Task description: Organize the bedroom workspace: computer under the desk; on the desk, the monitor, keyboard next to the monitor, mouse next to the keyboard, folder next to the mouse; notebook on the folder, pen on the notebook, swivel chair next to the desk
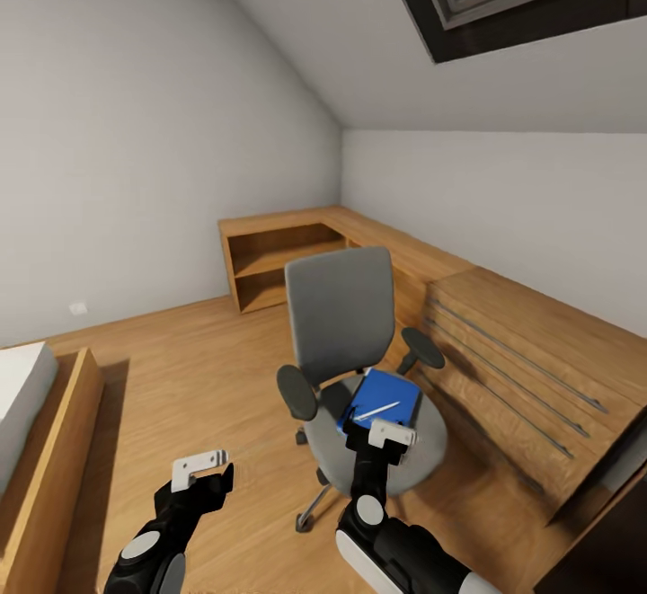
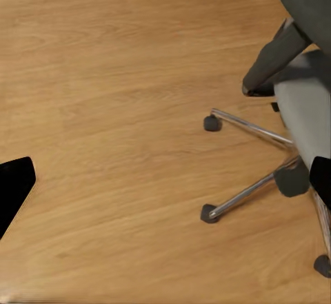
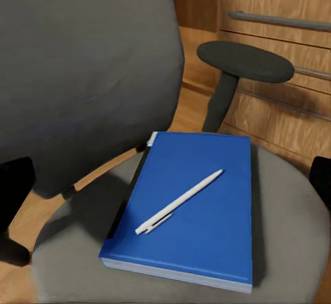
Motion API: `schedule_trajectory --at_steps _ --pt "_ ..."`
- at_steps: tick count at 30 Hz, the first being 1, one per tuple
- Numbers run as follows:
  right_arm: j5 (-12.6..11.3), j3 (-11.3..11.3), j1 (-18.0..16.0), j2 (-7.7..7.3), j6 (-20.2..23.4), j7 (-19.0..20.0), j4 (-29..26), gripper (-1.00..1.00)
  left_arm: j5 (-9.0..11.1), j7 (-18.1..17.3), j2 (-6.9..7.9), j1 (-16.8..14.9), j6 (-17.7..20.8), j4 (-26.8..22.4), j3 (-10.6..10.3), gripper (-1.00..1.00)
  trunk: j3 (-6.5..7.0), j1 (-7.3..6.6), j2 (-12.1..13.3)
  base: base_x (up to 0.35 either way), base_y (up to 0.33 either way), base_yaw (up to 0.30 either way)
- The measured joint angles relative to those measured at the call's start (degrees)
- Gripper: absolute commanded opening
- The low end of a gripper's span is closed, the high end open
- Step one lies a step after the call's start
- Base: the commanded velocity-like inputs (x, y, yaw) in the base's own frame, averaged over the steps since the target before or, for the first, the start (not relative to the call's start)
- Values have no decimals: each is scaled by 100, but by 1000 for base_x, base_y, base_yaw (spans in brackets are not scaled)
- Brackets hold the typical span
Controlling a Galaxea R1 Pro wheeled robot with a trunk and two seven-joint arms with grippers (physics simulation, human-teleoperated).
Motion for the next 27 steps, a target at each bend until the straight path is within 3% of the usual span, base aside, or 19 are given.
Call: schedule_trajectory --at_steps 12,27 --pt "-2 0 0 -3 0 4 -6 100 0 0 1 2 12 0 24 100 -54 0 0 0 0 221" --pt "-1 100 8 -12 0 26 -96 100 0 0 2 1 9 0 40 100 -70 0 0 6 1 25"
